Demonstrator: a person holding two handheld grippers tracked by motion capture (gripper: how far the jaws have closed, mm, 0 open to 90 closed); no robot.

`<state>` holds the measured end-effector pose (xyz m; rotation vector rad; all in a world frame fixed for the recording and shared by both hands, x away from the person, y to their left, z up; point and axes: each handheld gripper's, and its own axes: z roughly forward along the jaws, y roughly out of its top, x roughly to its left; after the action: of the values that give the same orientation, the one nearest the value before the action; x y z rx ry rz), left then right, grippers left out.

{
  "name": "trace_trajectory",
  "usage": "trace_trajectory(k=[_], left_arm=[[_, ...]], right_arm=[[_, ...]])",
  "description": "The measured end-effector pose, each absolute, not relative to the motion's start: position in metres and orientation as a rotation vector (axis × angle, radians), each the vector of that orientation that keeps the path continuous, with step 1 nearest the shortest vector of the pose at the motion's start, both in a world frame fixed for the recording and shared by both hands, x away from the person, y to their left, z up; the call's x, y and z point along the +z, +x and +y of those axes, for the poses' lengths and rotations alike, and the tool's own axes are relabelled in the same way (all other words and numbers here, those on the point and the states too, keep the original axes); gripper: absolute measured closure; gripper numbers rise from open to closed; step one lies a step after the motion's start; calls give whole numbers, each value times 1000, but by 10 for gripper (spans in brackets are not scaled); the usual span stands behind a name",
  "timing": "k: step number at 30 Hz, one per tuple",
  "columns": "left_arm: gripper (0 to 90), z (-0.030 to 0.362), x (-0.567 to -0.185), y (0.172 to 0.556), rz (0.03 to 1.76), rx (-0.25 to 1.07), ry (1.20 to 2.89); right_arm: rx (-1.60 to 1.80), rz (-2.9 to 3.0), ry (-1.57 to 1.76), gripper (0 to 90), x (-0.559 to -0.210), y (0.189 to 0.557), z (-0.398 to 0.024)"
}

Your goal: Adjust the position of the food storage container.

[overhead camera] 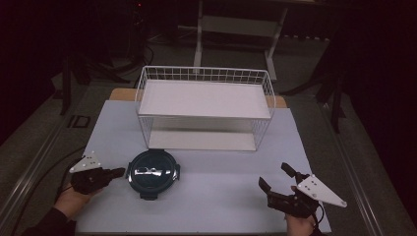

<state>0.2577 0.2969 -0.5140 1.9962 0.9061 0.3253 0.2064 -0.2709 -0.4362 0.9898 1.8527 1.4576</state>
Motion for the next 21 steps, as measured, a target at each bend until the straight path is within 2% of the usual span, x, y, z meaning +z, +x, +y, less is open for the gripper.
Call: trace_trajectory(k=[8, 21], left_arm=[[900, 289, -512, 258, 901, 340, 2020], [900, 262, -511, 265, 851, 270, 2037]], right_arm=[[1460, 1858, 994, 120, -437, 208, -270], [1468, 1871, 995, 121, -438, 208, -269]])
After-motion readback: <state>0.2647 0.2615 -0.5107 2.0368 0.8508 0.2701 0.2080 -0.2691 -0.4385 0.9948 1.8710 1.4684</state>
